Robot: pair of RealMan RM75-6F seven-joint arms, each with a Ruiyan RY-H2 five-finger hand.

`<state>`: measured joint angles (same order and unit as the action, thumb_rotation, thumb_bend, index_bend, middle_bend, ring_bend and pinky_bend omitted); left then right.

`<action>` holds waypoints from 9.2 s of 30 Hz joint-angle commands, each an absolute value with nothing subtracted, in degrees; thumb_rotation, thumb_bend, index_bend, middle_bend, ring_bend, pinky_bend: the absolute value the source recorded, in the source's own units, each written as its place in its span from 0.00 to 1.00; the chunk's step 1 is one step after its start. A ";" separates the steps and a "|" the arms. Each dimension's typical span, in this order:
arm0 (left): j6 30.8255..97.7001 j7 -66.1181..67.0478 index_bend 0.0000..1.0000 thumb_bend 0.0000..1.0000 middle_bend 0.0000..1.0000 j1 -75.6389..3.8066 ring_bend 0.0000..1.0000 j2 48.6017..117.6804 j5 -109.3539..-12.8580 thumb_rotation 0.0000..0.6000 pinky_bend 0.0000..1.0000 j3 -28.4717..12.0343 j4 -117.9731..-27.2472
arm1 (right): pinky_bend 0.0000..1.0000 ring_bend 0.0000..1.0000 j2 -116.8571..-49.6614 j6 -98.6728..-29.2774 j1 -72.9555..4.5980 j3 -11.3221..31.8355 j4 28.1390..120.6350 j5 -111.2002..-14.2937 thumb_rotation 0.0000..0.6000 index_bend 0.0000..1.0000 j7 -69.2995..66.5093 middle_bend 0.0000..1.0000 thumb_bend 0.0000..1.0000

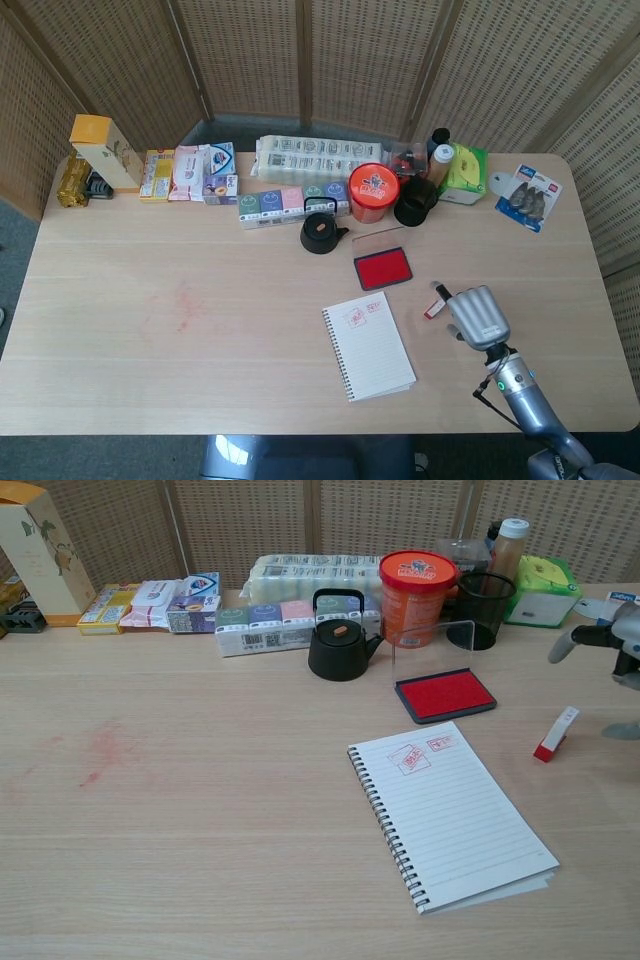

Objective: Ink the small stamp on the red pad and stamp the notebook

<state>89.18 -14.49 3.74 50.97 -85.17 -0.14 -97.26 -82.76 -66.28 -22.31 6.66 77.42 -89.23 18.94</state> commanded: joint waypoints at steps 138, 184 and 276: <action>81.56 -20.74 0.00 0.03 0.00 0.87 0.00 50.04 -81.29 1.00 0.00 -0.84 -93.97 | 1.00 1.00 -93.29 -51.04 -67.64 9.31 81.01 -12.82 1.00 0.66 74.71 0.99 0.39; 78.97 -19.17 0.00 0.03 0.00 -0.14 0.00 50.52 -79.20 1.00 0.00 -1.18 -94.07 | 1.00 1.00 -94.94 -46.94 -76.09 5.82 72.78 -1.00 1.00 0.67 68.87 0.99 0.40; 78.46 -18.57 0.00 0.03 0.00 -0.52 0.00 50.79 -81.16 1.00 0.00 -0.05 -94.28 | 1.00 1.00 -79.09 -42.53 -82.29 -0.37 105.36 0.38 1.00 0.67 52.12 0.99 0.41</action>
<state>78.45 -18.56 -0.53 50.79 -81.17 -0.05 -94.28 -78.85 -42.65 -81.99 -0.03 105.62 0.19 52.43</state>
